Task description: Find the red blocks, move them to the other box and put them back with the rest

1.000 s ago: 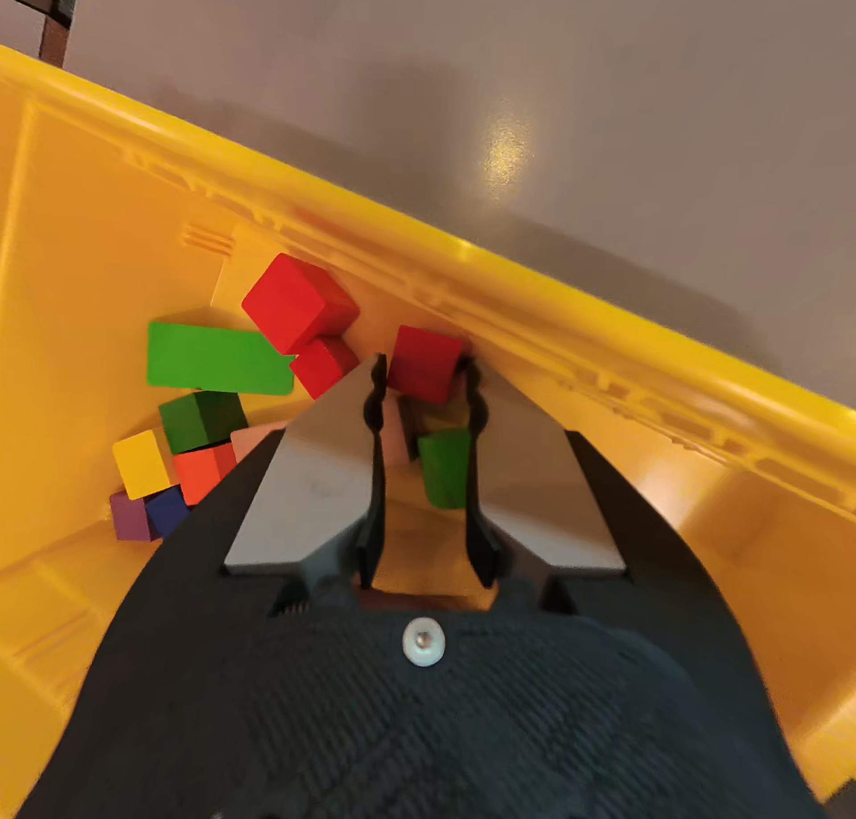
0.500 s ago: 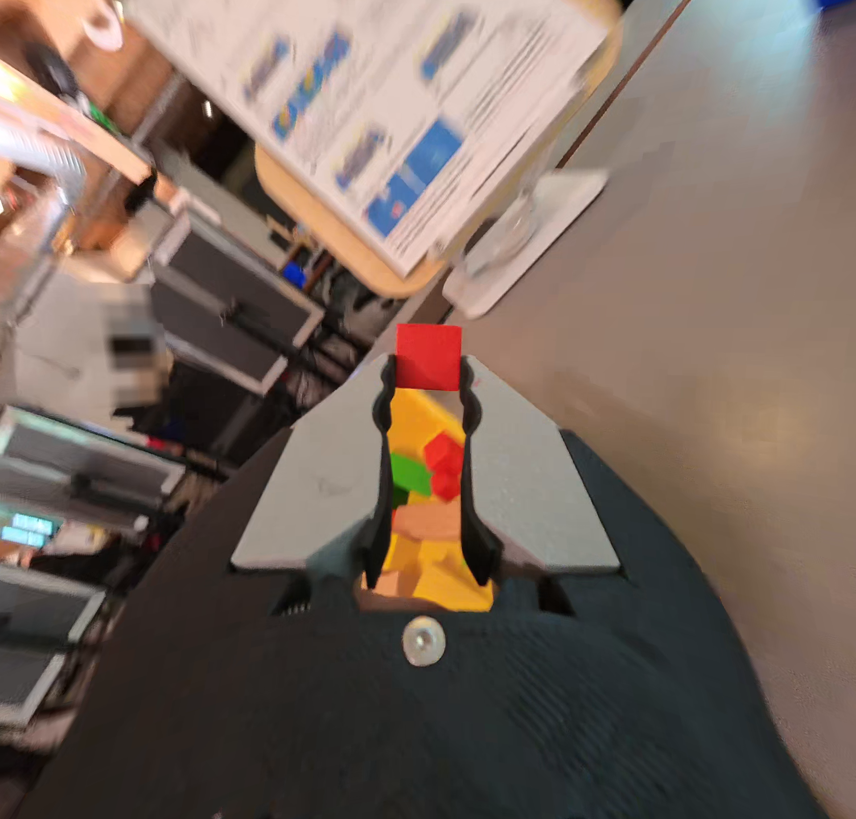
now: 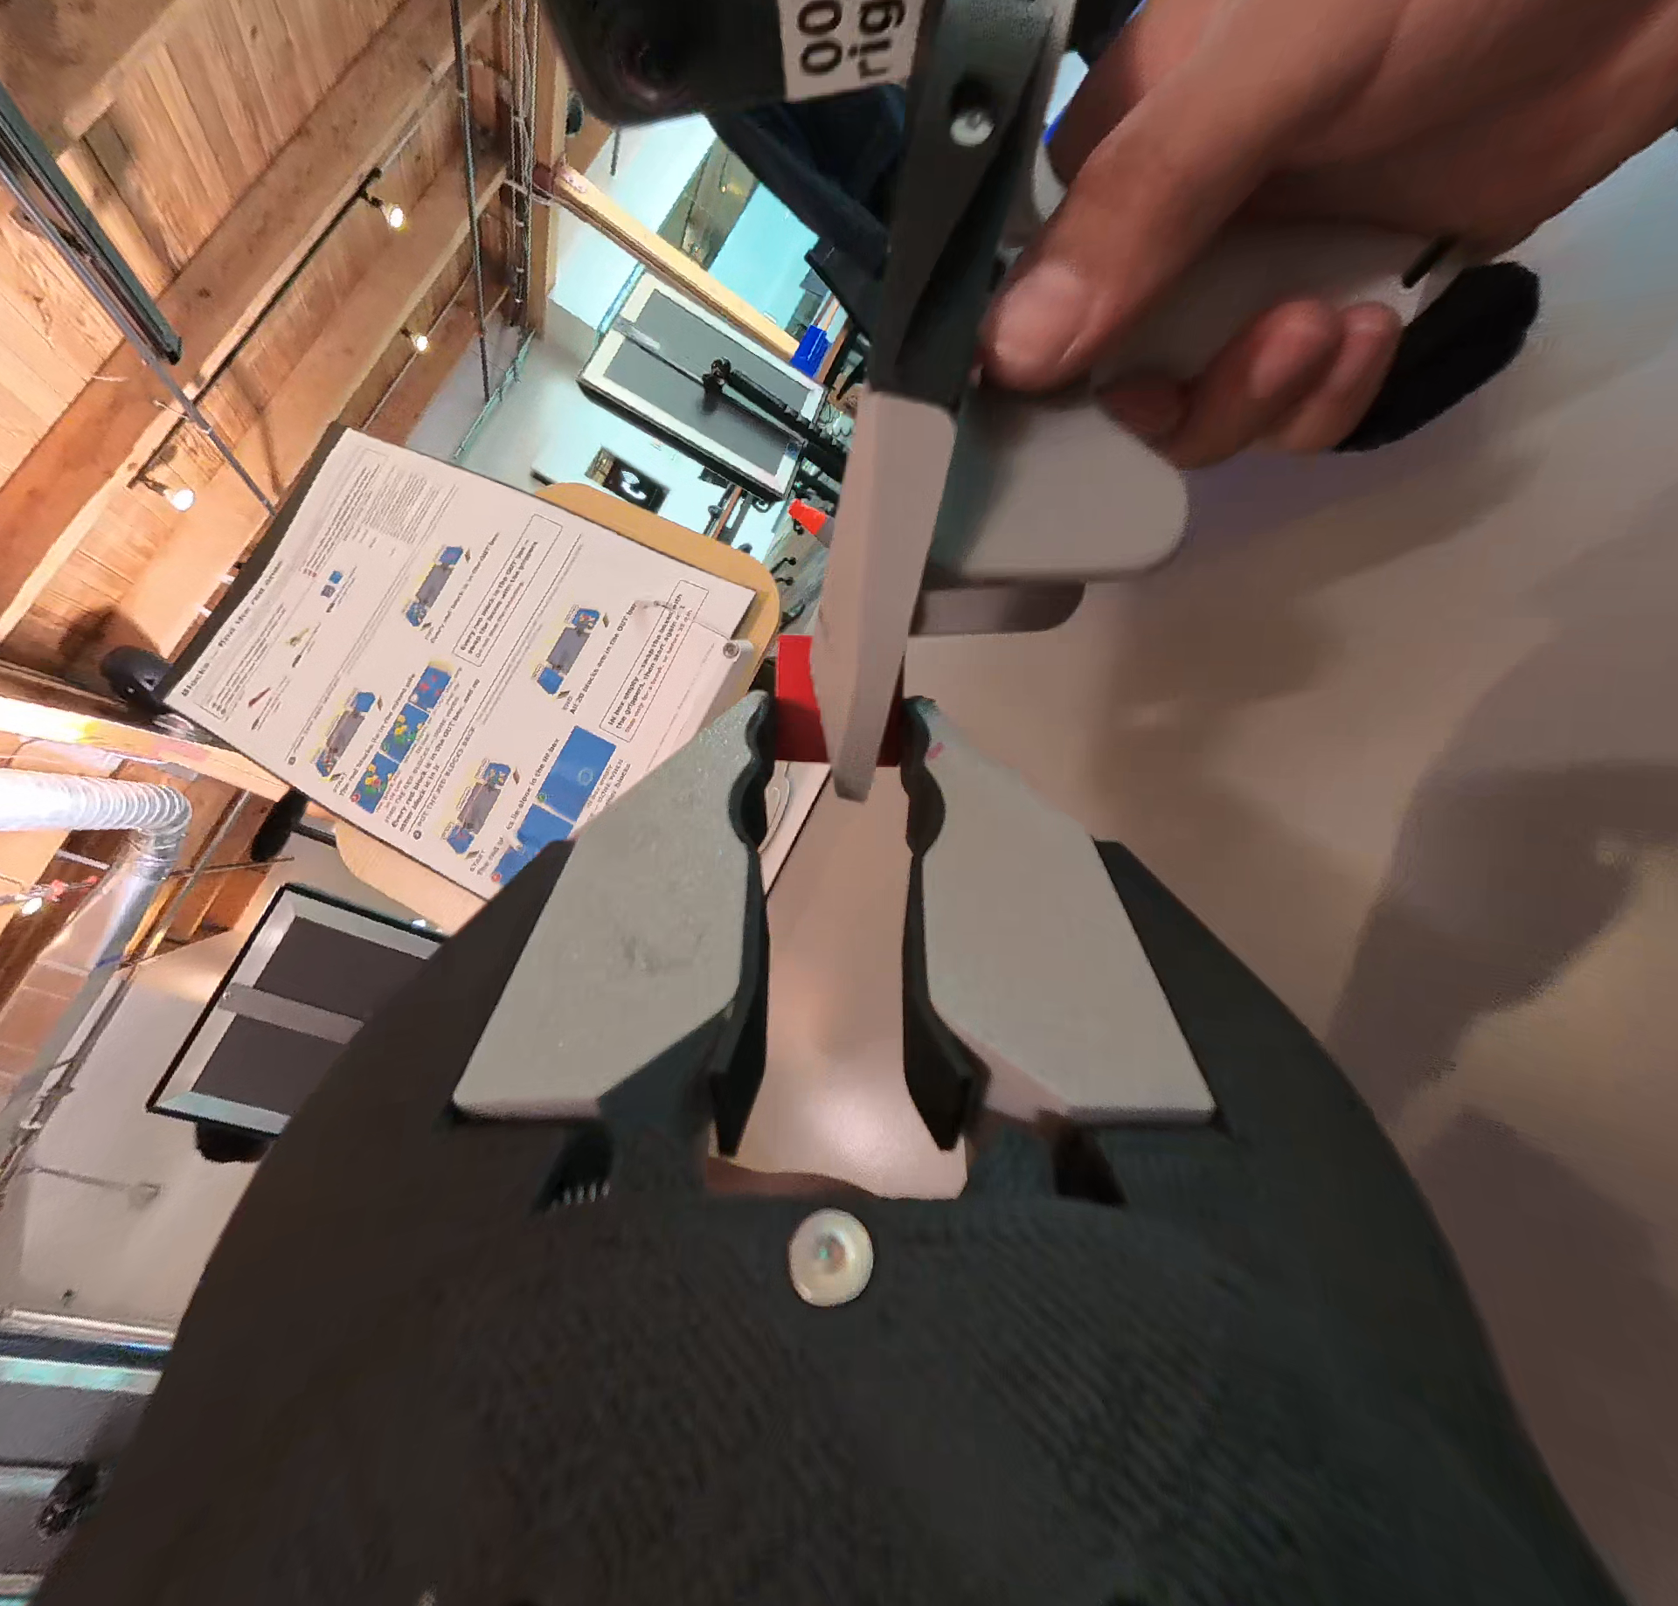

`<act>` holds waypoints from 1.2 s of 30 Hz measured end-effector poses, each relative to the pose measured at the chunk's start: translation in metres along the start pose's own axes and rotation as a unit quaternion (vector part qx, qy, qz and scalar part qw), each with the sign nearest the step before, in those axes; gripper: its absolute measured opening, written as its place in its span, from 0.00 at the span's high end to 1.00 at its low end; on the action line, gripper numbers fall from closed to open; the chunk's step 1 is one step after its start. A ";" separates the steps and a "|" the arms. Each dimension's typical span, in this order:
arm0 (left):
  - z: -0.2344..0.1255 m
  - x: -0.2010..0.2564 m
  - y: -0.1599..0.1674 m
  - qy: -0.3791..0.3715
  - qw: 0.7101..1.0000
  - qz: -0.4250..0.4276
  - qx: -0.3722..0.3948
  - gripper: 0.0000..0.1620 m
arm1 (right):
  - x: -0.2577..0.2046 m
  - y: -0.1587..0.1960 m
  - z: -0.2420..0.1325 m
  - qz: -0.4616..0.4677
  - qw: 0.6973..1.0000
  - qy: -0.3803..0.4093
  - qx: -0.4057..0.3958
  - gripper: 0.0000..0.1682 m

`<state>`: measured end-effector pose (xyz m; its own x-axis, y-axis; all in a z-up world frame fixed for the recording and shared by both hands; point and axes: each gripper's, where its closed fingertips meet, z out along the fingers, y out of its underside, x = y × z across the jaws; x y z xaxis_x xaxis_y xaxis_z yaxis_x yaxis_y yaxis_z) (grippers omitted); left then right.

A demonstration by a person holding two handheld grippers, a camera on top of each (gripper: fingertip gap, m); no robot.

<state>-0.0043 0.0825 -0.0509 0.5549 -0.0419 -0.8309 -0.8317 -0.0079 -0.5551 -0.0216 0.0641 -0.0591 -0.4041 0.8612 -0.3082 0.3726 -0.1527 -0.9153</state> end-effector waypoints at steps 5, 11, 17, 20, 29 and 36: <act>0.002 0.009 0.011 0.009 1.000 -0.010 -0.018 0.84 | 0.008 0.013 0.007 -0.004 0.999 0.016 -0.031 0.84; -0.007 -0.001 0.012 0.021 0.996 -0.085 -0.011 0.80 | 0.039 -0.019 -0.060 -0.068 0.985 0.160 -0.004 0.85; -0.007 -0.006 0.031 0.010 0.995 -0.089 -0.045 0.83 | 0.122 -0.027 -0.241 -0.034 0.899 0.433 0.050 0.85; -0.002 -0.002 0.042 0.017 0.993 -0.097 -0.059 0.83 | 0.166 0.000 -0.307 0.010 0.848 0.528 0.050 0.84; 0.010 0.008 0.073 0.048 0.977 -0.183 -0.094 0.83 | 0.242 0.071 -0.327 0.087 0.815 0.572 -0.041 0.72; 0.002 -0.008 0.085 0.043 0.968 -0.222 -0.112 0.80 | 0.208 0.031 -0.317 0.064 0.845 0.530 0.032 0.68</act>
<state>-0.0794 0.0846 -0.0916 0.8624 -0.0671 -0.5017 -0.5006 -0.2594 -0.8259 0.1711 0.3922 -0.0694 0.6237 0.7809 -0.0328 0.2963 -0.2751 -0.9146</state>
